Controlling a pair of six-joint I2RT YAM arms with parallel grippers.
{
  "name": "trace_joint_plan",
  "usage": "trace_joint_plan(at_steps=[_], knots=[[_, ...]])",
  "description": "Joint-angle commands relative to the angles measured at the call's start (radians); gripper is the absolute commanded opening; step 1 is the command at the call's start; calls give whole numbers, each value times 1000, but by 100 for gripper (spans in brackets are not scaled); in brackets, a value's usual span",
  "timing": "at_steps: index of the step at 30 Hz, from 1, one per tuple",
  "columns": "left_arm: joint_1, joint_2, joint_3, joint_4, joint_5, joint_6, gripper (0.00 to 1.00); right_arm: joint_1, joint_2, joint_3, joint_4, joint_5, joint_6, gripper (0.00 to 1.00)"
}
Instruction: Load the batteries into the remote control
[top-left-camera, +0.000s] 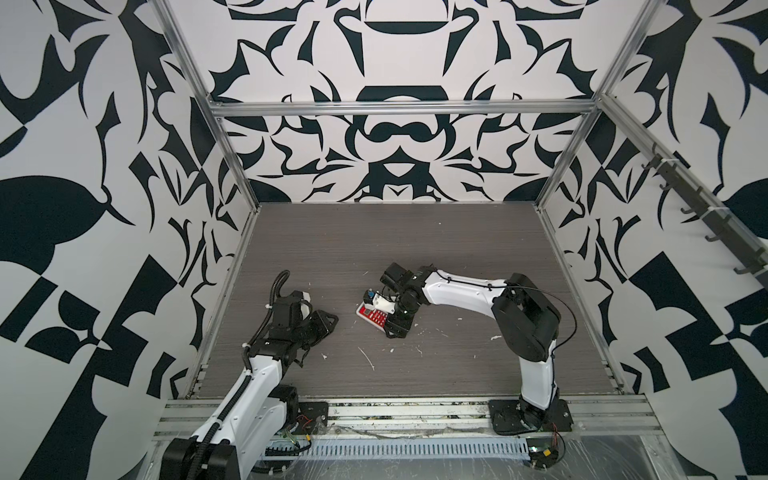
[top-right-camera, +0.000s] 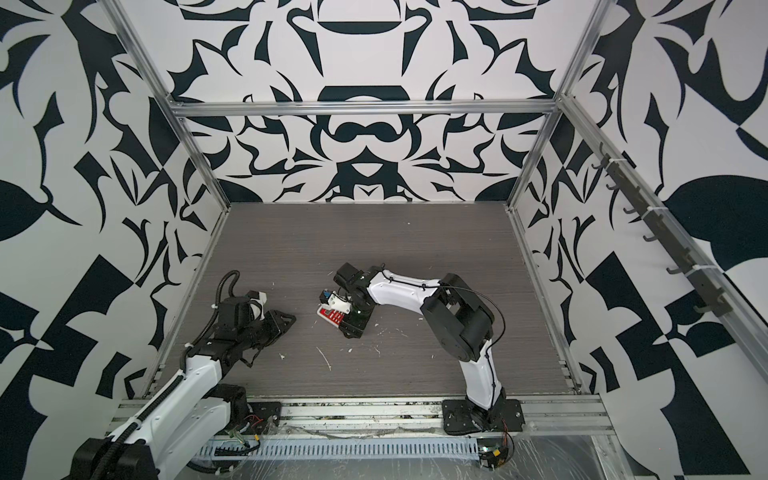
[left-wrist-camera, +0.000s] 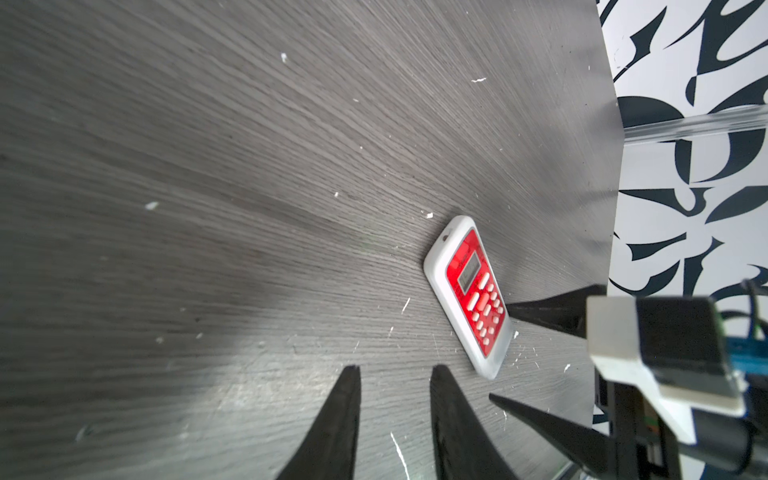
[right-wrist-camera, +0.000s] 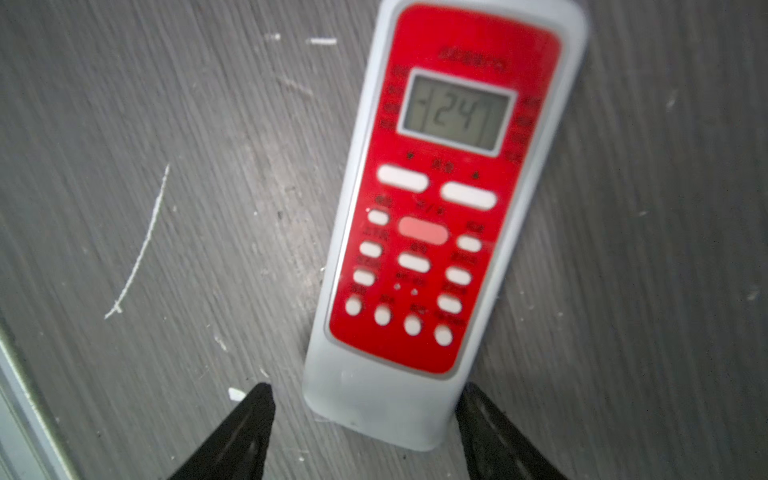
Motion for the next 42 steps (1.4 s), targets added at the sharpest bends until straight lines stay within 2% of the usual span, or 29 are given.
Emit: trace_joint_plan(at_steps=[1,16,27,30,34,37,42], knots=[[3,-9,24,-30,-6,13,35,20,-33,-12,11,-32,32,74],[3,-5,30,-30,-5,17,38,99,-15,-6,27,-12,67,74],[3,5,26,-14,2,18,38,99,-52,-26,30,23,71,74],[2,21,27,-10,13,20,37,95,-61,-41,41,-2,75,74],[-21,56,34,-7,9,18,35,52,-111,-87,82,-82,108,74],[-77,99,45,14,-23,5,33,-5,-197,-146,142,-121,153,75],[-181,197,65,88,-85,-34,31,-91,-357,-264,226,-79,218,76]])
